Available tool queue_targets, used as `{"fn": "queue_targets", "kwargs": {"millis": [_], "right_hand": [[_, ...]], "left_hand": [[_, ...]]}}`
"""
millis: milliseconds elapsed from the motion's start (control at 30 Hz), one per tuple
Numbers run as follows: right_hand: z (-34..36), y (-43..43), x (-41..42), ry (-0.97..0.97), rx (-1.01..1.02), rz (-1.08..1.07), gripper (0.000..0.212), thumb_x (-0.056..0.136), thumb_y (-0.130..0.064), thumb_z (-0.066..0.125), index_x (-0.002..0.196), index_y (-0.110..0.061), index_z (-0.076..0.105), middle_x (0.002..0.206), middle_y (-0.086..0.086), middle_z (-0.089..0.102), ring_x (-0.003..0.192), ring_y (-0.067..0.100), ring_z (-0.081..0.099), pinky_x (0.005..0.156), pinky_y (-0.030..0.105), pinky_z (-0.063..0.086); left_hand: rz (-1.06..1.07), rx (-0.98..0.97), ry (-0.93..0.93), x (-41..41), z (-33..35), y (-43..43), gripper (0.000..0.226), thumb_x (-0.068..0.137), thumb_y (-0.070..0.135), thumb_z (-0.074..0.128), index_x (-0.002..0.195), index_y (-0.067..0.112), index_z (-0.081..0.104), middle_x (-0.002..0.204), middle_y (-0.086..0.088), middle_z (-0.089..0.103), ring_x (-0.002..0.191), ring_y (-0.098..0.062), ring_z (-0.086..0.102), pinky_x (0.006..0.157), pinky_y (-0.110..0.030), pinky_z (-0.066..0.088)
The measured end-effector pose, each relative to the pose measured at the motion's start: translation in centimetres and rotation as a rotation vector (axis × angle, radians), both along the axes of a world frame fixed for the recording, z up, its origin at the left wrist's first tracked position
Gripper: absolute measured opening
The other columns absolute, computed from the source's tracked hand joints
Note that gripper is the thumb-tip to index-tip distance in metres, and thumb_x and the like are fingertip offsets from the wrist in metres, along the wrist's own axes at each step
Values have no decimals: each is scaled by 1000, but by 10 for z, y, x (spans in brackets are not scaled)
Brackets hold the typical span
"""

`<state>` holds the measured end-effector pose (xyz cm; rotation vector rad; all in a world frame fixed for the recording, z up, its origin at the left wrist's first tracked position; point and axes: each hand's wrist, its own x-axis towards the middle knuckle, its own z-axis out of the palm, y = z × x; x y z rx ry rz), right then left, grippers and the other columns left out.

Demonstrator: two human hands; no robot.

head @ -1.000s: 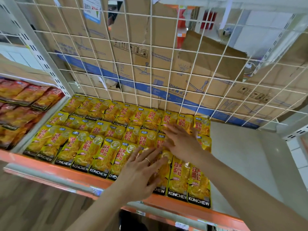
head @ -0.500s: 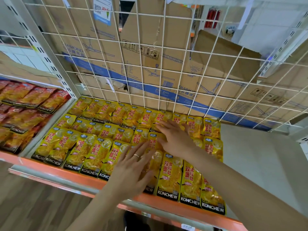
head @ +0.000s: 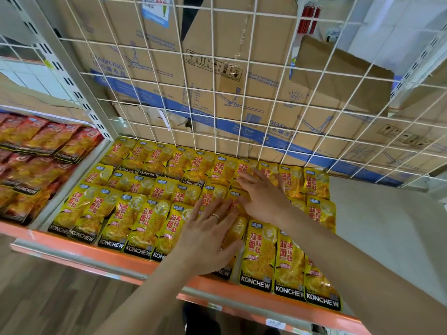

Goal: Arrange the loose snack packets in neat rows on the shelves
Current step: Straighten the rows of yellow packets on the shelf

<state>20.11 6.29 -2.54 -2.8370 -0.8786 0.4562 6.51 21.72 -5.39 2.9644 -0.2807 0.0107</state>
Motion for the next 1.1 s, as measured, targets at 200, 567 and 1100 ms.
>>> {"fn": "queue_targets", "kwargs": {"millis": [200,567,1100], "right_hand": [[-1,-3,0,5,6,17,65,98,-58,41,155,-31,26,165,-15,6,152,12,-8,116,63,-6],[2,-6,7,31,-47,96,65,93,-68,40,152,-43,27,165,-18,1,151,15,-16,114,67,-9],[7,7,-2,-105,114,14,59,96,-64,41,150,-41,36,163,-18,16,152,12,4,118,59,4]], "left_hand": [[-3,-134,-127,-32,6,2,55,91,40,50,143,24,53,153,6,46,138,-19,45,115,-47,31],[29,-126,-197,-51,-13,-18,47,84,31,65,131,28,59,145,1,52,121,-24,54,104,-41,36],[81,-191,-276,-57,-5,-13,39,94,34,58,132,26,60,149,7,50,127,-18,54,104,-40,43]]}}
